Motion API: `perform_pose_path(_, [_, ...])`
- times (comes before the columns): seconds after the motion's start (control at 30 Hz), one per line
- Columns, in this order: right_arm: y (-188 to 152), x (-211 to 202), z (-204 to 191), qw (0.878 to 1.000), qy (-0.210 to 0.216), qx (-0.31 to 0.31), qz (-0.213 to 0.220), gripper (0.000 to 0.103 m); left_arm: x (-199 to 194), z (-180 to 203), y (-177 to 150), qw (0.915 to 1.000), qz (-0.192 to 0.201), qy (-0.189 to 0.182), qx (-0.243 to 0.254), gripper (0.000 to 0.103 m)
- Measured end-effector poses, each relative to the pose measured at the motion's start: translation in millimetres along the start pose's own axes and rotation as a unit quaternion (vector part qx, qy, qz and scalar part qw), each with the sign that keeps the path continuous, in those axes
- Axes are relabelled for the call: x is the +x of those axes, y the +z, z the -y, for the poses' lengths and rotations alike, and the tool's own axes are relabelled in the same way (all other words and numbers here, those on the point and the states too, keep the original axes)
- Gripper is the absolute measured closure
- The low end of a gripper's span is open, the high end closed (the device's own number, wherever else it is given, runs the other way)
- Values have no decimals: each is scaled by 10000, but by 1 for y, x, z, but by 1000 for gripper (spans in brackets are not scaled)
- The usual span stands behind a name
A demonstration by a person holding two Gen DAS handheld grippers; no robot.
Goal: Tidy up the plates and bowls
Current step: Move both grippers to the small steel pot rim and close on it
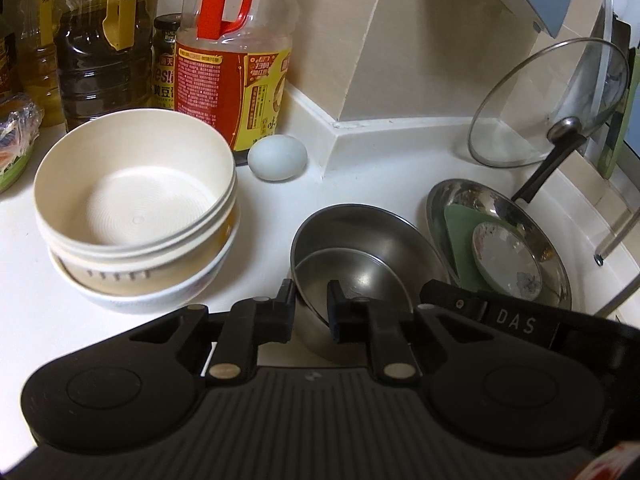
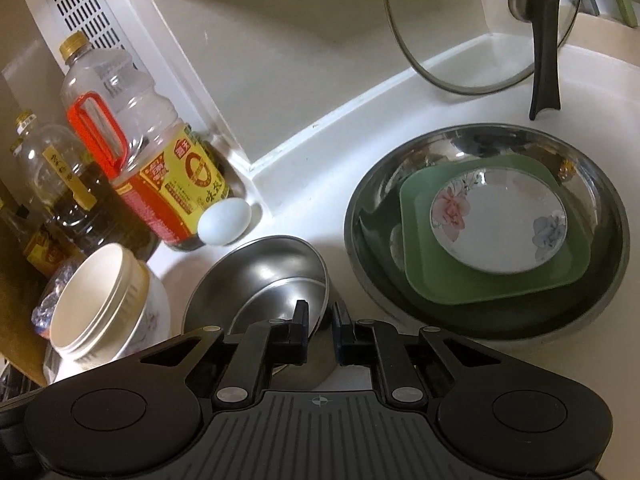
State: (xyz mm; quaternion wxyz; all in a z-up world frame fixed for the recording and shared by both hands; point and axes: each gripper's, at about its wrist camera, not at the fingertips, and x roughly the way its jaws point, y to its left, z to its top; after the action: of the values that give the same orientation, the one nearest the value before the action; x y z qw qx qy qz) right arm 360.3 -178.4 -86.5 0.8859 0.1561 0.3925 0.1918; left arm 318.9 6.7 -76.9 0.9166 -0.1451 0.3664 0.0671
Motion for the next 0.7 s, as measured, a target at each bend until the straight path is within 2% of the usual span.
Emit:
perform_pose_path(0.4, [-14, -18, -1, 9988, 211, -150, -422, 91, -30, -10, -18, 9998, -145, -102, 56, 88])
perform_pose_path(0.7, [-11, -10, -5, 9987, 57, -244, -435, 90, -20, -11, -12, 9998, -120, 27, 158, 88])
